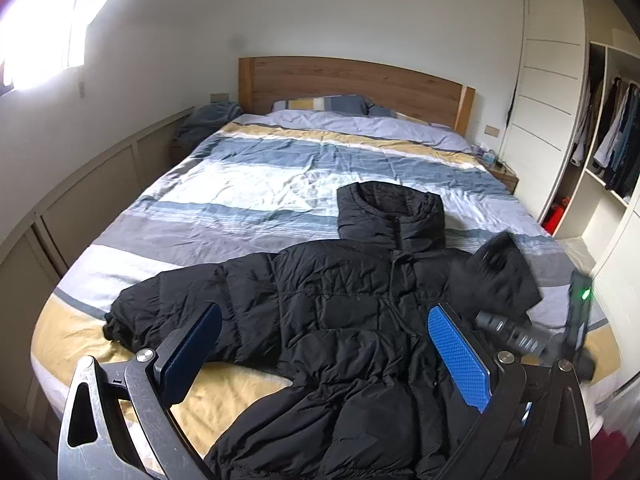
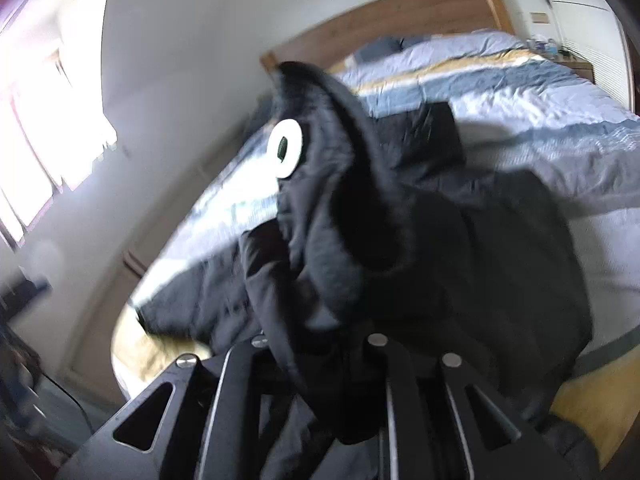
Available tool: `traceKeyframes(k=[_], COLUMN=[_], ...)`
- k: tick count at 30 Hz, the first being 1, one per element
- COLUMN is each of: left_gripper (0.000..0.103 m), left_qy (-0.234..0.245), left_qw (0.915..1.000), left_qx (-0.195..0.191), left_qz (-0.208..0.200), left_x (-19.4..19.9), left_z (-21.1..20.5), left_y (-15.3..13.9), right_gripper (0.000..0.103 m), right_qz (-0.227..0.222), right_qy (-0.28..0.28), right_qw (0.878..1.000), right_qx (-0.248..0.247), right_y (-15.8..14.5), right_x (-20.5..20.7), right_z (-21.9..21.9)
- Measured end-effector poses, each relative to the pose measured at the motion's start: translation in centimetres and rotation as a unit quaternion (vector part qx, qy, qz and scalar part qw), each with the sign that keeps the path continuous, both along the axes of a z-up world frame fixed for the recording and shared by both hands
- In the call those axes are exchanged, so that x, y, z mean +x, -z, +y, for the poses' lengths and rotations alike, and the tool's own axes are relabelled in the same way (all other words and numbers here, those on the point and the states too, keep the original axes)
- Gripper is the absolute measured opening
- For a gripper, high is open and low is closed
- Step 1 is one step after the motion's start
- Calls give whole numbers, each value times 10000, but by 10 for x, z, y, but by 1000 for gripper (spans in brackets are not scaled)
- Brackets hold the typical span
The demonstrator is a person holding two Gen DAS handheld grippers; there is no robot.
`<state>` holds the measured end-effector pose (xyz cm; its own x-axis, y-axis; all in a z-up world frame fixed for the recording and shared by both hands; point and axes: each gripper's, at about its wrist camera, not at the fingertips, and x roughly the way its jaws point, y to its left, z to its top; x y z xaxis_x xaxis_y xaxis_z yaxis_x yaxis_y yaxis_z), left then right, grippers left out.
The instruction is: Fold large clothes
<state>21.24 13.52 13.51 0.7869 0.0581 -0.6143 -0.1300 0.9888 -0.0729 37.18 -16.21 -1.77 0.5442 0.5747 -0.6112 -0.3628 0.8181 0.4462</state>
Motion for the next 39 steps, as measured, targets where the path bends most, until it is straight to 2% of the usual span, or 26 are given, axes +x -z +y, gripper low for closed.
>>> traceKeyframes(k=[6, 7, 8, 9, 10, 11, 14, 17, 21, 25, 28, 30, 33, 39], left_gripper=[101, 101, 101, 102, 102, 102, 102, 102, 102, 102, 102, 102, 102, 101], left_qy=[-154, -168, -185, -197, -196, -185, -179, -179, -51, 138, 262, 263, 251, 183], left_qw=[9998, 9997, 9996, 9995, 9995, 9995, 9993, 9991, 9988, 9979, 9972, 9970, 9969, 9941], left_qx=[110, 118, 133, 144, 150, 158, 217, 193, 143, 183, 187, 144, 91, 117], left_qz=[117, 131, 152, 176, 191, 200, 241, 324, 462, 614, 681, 710, 745, 1062], left_x=[-7, -8, -9, -10, -10, -10, -10, -6, 6, 27, 44, 59, 85, 140], left_z=[-1, -1, -2, -4, -6, -9, -19, -31, -55, -91, -115, -127, -145, -171], left_y=[-2, -3, -4, -6, -7, -8, -13, -14, -12, -2, 8, 17, 39, 108], right_gripper=[20, 24, 32, 39, 50, 56, 62, 63, 62, 62, 63, 63, 63, 63], right_qz=[378, 458, 556, 628, 710, 738, 686, 557, 124, -293, -542, -602, -549, -411], right_qy=[-319, -385, -448, -515, -591, -636, -768, -963, -1264, -890, -430, -133, 234, 446], right_qw=[9965, 9954, 9940, 9929, 9916, 9910, 9909, 9925, 9917, 9953, 9963, 9952, 9946, 9924], right_qx=[-667, -744, -822, -873, -906, -915, -867, -509, -214, -228, -519, -754, -853, -1070], right_y=[49, 54, 61, 65, 72, 78, 74, 62, 31, -1, -19, -21, -15, 12], right_x=[-32, -34, -30, -44, -46, -48, -53, -65, -76, -76, -66, -54, -31, 13], right_z=[43, 48, 50, 57, 62, 62, 68, 69, 60, 21, -18, -42, -73, -95])
